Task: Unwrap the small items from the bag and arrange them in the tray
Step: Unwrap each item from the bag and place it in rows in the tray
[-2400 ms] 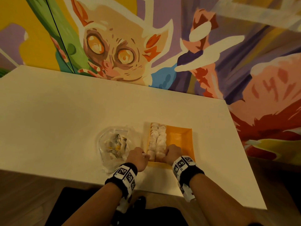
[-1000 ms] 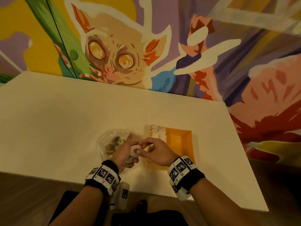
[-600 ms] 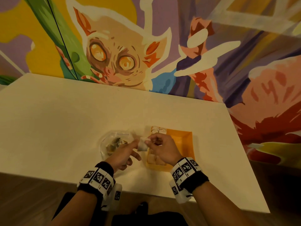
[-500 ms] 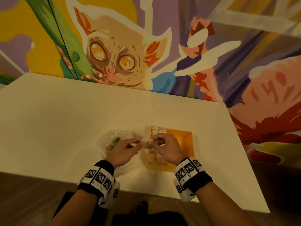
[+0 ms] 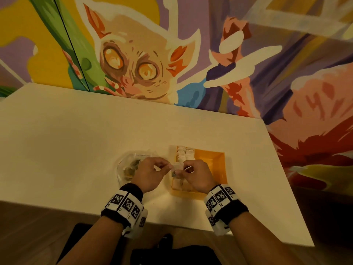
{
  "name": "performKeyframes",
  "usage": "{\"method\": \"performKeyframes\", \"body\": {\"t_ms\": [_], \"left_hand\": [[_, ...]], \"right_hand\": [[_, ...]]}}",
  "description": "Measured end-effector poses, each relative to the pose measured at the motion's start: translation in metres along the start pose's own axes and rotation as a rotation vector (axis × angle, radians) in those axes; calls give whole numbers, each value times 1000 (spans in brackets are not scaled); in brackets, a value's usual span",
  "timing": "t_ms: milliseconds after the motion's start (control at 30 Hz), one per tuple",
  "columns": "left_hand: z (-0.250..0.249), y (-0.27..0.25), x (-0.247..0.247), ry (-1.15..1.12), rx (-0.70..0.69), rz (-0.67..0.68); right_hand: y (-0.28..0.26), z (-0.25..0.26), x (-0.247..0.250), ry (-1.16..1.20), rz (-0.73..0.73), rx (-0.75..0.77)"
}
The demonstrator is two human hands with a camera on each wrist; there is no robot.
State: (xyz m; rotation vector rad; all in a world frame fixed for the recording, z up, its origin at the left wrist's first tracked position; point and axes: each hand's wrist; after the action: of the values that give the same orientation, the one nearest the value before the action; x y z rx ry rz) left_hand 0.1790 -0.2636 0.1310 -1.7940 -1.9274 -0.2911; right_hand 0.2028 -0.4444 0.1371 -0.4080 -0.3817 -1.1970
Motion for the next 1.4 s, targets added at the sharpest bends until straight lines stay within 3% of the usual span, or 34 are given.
{"method": "performKeyframes", "body": {"t_ms": [200, 400, 667, 1000, 1133, 1267, 1400], "left_hand": [[17, 5, -15, 110, 158, 120], [23, 4, -36, 264, 231, 208], [30, 6, -50, 288, 298, 175], [31, 4, -52, 292, 311, 151], [27, 3, -45, 123, 286, 119], [13, 1, -34, -471, 492, 100], [10, 2, -22, -784, 580, 95]], "right_hand": [[4, -26, 6, -236, 40, -170], [4, -33, -10, -374, 138, -233], [16, -31, -25, -443, 210, -260], [20, -36, -34, -509, 136, -305], [16, -40, -31, -483, 115, -263], [14, -44, -24, -385, 62, -225], [7, -22, -17, -252, -78, -36]]}}
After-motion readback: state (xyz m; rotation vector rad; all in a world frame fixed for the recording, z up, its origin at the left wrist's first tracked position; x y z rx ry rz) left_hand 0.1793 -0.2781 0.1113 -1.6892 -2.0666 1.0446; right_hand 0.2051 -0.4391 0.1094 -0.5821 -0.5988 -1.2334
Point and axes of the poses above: each hand's wrist, its own y-axis towards the middle knuckle, its own x-axis out of the back of the hand, z = x × y, and after that the axes turned 5 degrees about x, right-handed
